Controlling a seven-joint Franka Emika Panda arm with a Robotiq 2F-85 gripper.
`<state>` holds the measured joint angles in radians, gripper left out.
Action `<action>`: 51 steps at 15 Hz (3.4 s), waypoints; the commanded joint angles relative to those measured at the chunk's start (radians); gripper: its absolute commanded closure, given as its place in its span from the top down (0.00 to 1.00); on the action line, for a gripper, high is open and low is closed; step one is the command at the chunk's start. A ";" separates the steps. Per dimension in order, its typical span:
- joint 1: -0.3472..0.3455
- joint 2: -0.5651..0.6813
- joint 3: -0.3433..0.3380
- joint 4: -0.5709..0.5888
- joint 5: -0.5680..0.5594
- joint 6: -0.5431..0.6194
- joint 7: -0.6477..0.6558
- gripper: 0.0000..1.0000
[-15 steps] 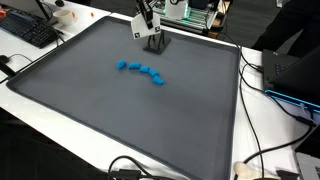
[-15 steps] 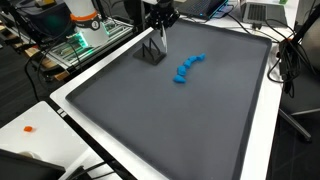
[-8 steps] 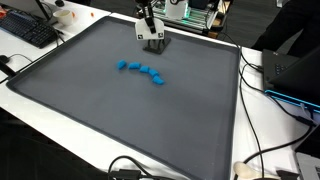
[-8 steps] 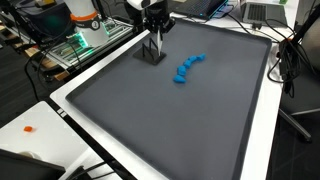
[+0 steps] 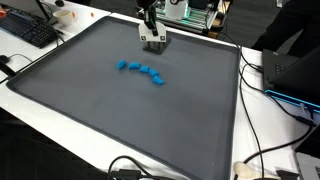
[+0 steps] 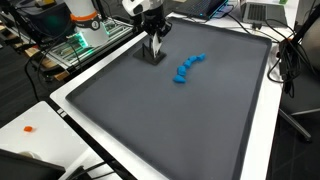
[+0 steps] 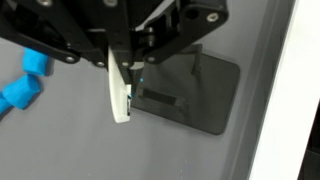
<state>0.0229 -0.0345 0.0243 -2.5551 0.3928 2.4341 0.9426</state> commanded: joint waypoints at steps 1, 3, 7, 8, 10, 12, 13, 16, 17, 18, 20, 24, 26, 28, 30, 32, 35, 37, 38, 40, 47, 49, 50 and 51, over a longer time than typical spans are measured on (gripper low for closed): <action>0.001 -0.008 0.003 -0.039 0.055 0.059 0.022 0.01; 0.001 0.001 0.003 -0.048 0.069 0.086 0.030 0.01; 0.005 0.017 0.005 -0.058 0.107 0.125 0.029 0.01; 0.006 0.021 0.006 -0.059 0.119 0.134 0.028 0.01; 0.007 0.031 0.007 -0.062 0.131 0.154 0.033 0.01; 0.008 0.043 0.008 -0.062 0.141 0.168 0.032 0.01; 0.009 0.050 0.009 -0.063 0.143 0.178 0.032 0.01; 0.011 0.065 0.011 -0.063 0.160 0.199 0.026 0.01; 0.013 0.070 0.013 -0.064 0.167 0.211 0.025 0.01; 0.014 0.074 0.014 -0.064 0.173 0.218 0.024 0.01; 0.014 0.085 0.016 -0.064 0.182 0.234 0.023 0.01; 0.015 0.098 0.015 -0.065 0.184 0.247 0.027 0.01; 0.015 0.098 0.015 -0.065 0.186 0.246 0.027 0.01; 0.014 0.098 0.014 -0.065 0.179 0.244 0.032 0.01; 0.013 0.098 0.012 -0.064 0.172 0.230 0.036 0.01; 0.010 0.091 0.015 -0.061 0.209 0.209 -0.006 0.30; 0.007 0.080 0.015 -0.062 0.243 0.194 -0.047 0.51; 0.004 0.065 0.013 -0.064 0.256 0.179 -0.077 0.67; 0.003 0.052 0.011 -0.065 0.258 0.169 -0.093 0.74; 0.002 0.020 0.008 -0.068 0.245 0.140 -0.121 0.89; -0.014 -0.102 -0.004 -0.037 0.061 -0.016 -0.064 1.00; -0.022 -0.134 0.006 -0.009 -0.043 -0.062 -0.034 1.00; -0.025 -0.147 0.011 0.009 -0.095 -0.091 -0.032 1.00; -0.027 -0.160 0.019 0.031 -0.156 -0.122 -0.036 1.00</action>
<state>0.0116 -0.1405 0.0249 -2.5580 0.3722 2.3997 0.8840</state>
